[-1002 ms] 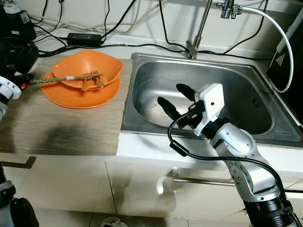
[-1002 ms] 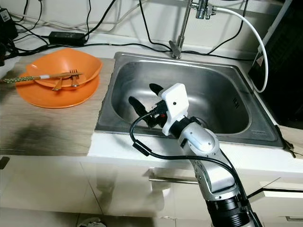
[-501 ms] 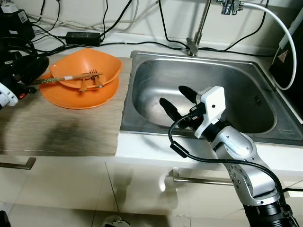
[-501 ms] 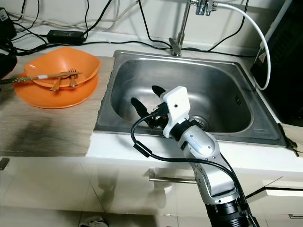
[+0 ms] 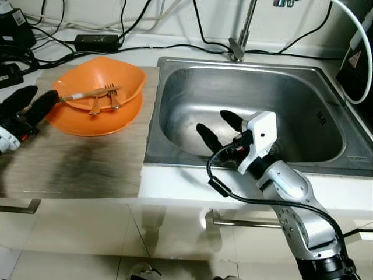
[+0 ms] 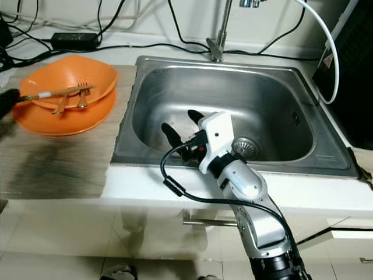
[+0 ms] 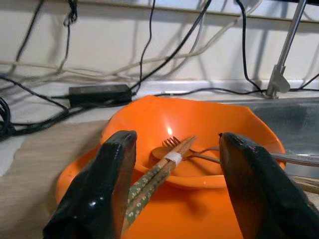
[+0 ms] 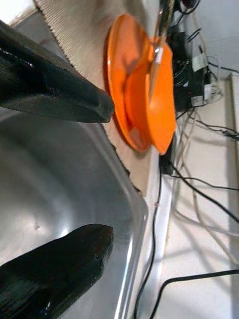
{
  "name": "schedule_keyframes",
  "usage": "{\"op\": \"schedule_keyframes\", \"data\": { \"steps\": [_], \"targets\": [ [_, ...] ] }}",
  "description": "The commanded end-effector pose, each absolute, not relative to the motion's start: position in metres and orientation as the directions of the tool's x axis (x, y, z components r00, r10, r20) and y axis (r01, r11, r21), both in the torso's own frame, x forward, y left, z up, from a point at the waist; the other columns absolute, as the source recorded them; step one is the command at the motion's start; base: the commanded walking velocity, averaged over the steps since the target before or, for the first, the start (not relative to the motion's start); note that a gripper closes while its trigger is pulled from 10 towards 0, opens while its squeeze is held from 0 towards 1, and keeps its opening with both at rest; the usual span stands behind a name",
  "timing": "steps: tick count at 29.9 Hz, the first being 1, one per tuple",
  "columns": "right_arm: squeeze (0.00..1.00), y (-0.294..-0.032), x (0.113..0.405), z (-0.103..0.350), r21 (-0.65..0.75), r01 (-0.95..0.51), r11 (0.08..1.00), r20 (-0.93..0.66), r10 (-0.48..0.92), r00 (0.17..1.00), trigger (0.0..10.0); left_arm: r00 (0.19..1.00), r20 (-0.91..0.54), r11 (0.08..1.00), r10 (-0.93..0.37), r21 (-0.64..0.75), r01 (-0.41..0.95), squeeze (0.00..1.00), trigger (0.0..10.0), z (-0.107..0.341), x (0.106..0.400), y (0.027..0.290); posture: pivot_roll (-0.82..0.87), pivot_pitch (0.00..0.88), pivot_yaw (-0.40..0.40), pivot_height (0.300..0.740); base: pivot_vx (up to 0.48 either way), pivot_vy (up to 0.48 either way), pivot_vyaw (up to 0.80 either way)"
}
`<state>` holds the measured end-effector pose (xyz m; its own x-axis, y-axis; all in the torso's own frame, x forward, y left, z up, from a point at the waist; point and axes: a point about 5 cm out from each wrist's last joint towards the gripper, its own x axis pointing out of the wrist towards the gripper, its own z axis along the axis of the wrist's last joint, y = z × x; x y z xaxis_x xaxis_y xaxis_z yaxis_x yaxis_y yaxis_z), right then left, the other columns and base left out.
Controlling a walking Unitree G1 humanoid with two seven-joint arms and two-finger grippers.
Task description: Kitchen organization
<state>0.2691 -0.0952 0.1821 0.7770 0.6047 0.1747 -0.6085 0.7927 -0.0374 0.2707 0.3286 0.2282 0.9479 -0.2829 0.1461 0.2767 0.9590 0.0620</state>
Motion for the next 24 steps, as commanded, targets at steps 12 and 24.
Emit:
{"op": "schedule_keyframes", "data": {
  "steps": [12,24],
  "targets": [
    [0.00,-0.101,0.273,0.183,-0.019,-0.613,0.790,0.206,0.603,0.770,10.0,0.946,0.145,0.955,-0.291,0.096,0.279,0.00,10.0,0.221,0.268,0.325,0.12,0.008,-0.034,0.740,0.000,0.000,0.00],
    [0.00,-0.105,0.271,0.181,-0.029,-0.615,0.788,0.191,0.608,0.770,10.0,0.944,0.120,0.952,-0.306,0.067,0.300,0.00,10.0,0.213,0.280,0.317,0.10,0.000,-0.032,0.740,0.000,0.000,0.00]
  ]
}}
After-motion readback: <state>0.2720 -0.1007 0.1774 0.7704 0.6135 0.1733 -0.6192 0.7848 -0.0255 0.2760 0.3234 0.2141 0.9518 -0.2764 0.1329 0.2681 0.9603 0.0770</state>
